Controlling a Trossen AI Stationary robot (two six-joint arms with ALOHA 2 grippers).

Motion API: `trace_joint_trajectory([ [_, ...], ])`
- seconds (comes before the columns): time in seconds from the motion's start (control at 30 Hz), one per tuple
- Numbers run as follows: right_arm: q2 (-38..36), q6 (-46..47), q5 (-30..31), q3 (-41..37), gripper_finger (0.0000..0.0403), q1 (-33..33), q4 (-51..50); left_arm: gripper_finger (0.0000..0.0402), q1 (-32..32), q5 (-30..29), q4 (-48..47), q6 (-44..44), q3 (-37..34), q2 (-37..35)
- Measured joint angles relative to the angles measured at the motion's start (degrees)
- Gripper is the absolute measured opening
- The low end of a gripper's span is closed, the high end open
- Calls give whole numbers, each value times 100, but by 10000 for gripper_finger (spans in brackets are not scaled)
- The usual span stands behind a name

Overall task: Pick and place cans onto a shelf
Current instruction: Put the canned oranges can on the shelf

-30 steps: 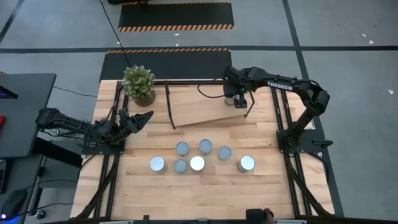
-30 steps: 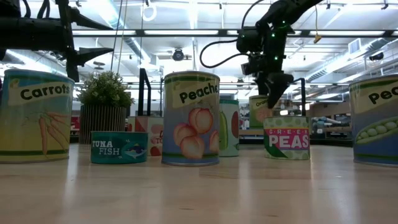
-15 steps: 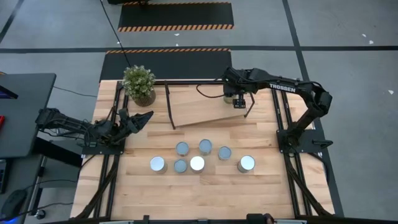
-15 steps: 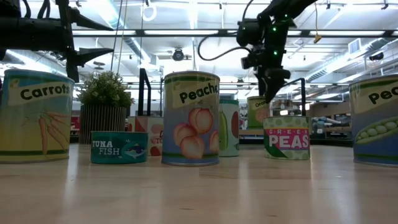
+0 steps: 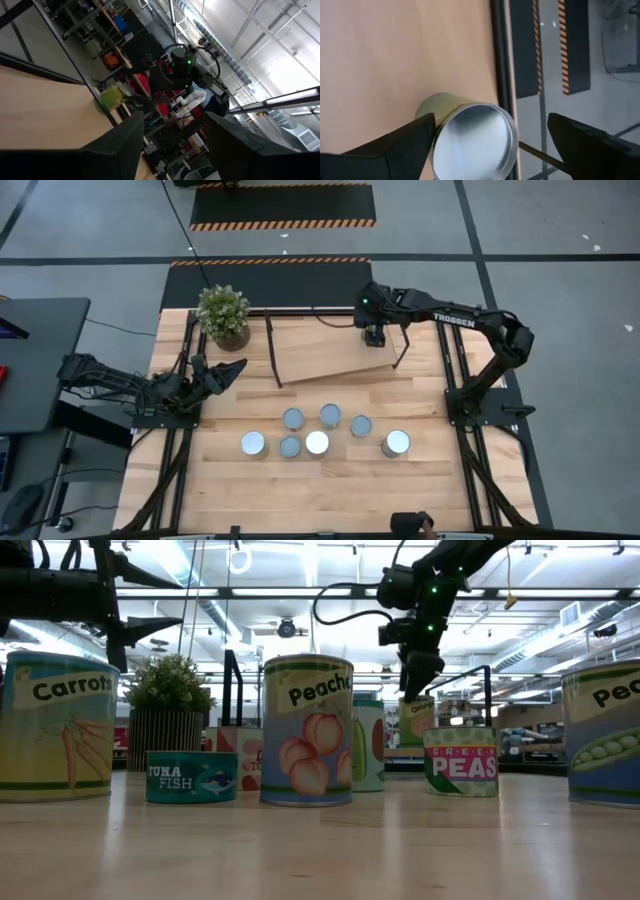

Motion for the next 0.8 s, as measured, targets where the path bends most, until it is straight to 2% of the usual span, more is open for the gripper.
trace_joint_trajectory([
  [0.23,4,101,115,72,390,-91,211,211,0,0,-37,-2,0,0],
  [0.53,2,-126,160,278,388,304,-829,211,0,1,-42,-42,0,1],
  [0.67,2,-353,753,12,387,368,-823,211,0,0,-77,-44,0,1],
  [0.8,2,-412,876,-236,384,336,-641,211,0,0,-79,-40,0,0],
])
